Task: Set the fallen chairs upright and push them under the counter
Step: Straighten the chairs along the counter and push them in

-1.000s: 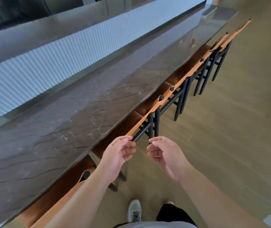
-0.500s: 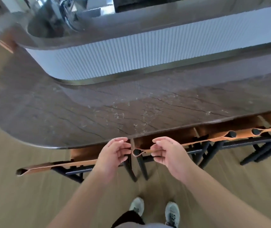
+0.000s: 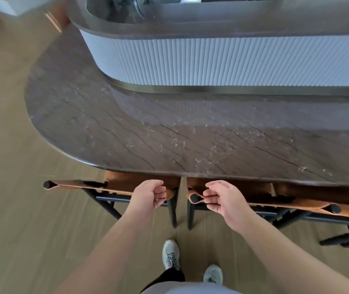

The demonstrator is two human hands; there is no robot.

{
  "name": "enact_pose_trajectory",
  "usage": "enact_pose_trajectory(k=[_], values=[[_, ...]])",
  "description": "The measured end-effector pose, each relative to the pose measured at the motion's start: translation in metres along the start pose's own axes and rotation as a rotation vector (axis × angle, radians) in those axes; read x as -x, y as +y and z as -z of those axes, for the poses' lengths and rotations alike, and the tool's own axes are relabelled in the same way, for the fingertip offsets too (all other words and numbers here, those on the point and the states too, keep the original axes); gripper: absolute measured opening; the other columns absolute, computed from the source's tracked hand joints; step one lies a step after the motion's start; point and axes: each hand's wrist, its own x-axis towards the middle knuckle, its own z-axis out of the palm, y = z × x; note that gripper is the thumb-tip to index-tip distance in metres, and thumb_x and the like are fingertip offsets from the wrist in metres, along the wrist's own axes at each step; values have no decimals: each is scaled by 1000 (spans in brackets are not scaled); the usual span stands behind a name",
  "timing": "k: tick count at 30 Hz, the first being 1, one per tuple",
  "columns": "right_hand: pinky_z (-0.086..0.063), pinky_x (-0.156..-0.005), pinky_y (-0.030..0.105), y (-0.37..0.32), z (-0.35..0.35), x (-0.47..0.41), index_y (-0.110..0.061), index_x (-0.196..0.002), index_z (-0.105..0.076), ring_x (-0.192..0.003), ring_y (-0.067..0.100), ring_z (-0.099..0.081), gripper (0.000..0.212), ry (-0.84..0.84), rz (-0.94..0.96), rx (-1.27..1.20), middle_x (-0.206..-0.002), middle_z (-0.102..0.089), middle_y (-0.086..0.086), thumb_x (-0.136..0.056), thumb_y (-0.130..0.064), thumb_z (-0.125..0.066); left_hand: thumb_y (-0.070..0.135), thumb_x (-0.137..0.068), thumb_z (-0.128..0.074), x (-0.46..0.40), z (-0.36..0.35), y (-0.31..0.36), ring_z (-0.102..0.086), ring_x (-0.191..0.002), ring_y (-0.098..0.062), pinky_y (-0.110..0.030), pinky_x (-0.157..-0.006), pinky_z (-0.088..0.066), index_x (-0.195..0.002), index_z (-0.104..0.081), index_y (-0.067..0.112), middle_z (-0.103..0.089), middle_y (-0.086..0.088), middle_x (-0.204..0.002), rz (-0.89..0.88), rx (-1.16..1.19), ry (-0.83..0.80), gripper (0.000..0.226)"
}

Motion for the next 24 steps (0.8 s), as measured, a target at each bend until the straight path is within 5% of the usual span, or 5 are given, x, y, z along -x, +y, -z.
enact_pose_trajectory(k=[3, 8, 13, 19, 24], values=[[-52, -71, 32, 5, -6, -12, -10, -96, -64, -73, 20, -60, 12, 65, 58, 191, -86, -67, 8, -97, -9, -52, 17, -96, -58, -15, 4, -9, -61, -73, -16, -27, -65, -48, -100, -64, 9, -66, -3, -81, -151, -187, -17, 11], [-43, -70, 22, 20, -21, -27, -25, -108, -60, -87, 9, -57, 15, 114, 295, 873, -102, -59, -7, -94, -22, -57, 48, -88, -62, -42, 21, -26, -55, -107, -9, -25, -84, -45, -126, -54, 31, -56, 12, -115, -522, -1009, -125, 43], [-49, -87, 29, 41, -34, -41, -24, -132, -53, -108, 14, -54, 38, 40, 485, 1368, -125, -51, -8, -94, -33, -56, 44, -94, -52, -70, 35, -33, -45, -115, -19, -32, -96, -42, -128, -52, 27, -49, 4, -124, -864, -1586, -161, 39], [-53, -78, 32, 63, -37, -54, -21, -127, -56, -101, 20, -57, 35, 59, 630, 1655, -117, -56, -1, -93, -30, -56, 39, -97, -50, -91, 46, -31, -46, -113, -21, -34, -93, -45, -128, -50, 25, -50, 2, -120, -918, -1641, -282, 34], [-50, -49, 31, 65, -34, -66, -19, -99, -67, -72, 20, -60, 34, 75, 659, 1786, -88, -60, -2, -70, -27, -83, 49, -97, -48, -104, 51, -27, -48, -113, -23, -36, -89, -45, -130, -49, 25, -53, 0, -118, -913, -1691, -336, 41]])
